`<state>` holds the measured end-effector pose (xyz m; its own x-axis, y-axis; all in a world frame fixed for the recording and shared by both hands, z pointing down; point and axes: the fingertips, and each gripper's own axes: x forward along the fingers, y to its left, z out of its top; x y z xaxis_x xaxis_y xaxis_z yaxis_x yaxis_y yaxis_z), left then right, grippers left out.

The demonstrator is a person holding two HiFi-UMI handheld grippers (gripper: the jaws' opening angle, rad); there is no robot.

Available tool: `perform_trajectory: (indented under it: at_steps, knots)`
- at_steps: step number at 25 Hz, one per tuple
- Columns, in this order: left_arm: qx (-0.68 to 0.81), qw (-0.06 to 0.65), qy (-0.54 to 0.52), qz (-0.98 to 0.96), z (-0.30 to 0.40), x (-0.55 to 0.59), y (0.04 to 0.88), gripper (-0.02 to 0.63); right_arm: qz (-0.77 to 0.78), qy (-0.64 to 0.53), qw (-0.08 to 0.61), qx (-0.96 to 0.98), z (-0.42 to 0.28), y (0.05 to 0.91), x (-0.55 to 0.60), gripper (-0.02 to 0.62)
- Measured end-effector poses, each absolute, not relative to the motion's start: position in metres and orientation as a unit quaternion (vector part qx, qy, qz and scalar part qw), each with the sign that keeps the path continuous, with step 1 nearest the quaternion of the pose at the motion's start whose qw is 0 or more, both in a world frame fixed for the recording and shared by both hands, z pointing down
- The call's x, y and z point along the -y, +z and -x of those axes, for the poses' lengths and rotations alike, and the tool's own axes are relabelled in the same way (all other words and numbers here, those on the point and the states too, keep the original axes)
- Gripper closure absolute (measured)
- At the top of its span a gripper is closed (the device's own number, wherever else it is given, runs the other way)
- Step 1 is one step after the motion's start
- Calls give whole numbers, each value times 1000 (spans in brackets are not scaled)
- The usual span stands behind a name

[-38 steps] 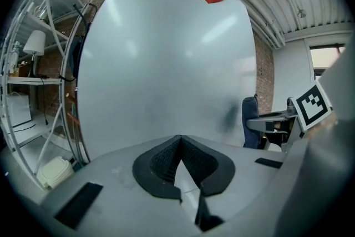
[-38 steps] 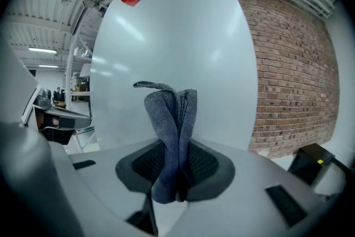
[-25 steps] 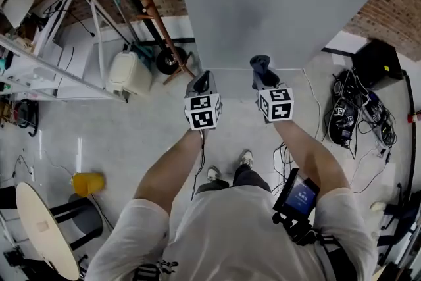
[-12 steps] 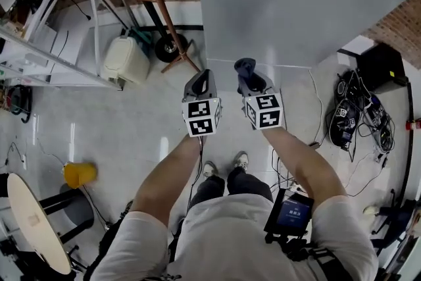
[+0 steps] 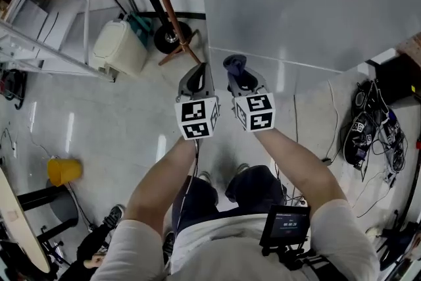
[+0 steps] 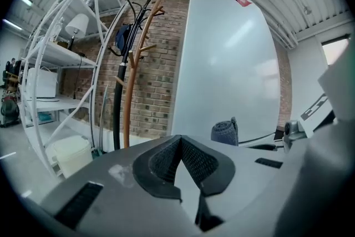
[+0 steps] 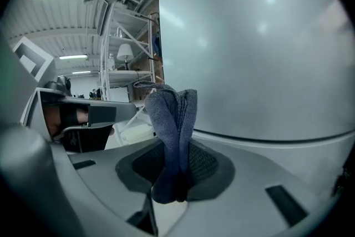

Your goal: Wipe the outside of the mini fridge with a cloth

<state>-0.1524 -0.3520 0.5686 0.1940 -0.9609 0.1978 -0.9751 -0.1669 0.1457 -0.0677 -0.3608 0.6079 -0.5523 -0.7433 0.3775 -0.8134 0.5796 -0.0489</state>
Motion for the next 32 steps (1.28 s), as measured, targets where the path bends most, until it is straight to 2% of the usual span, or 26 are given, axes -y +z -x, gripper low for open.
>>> perform_trajectory:
  at_steps: [10, 17, 22, 32]
  knots:
    - [642, 61, -28, -763, 172, 388, 669, 606, -433, 41, 104, 895, 106, 689, 404, 491]
    - [626, 20, -75, -776, 179, 401, 700, 606, -451, -19, 76, 889, 119, 705, 426, 491]
    - [616, 16, -80, -784, 173, 401, 701, 606, -463, -18, 84, 882, 117, 709, 426, 491]
    - [592, 3, -81, -802, 127, 392, 690, 606, -513, -14, 85, 854, 39, 702, 418, 491]
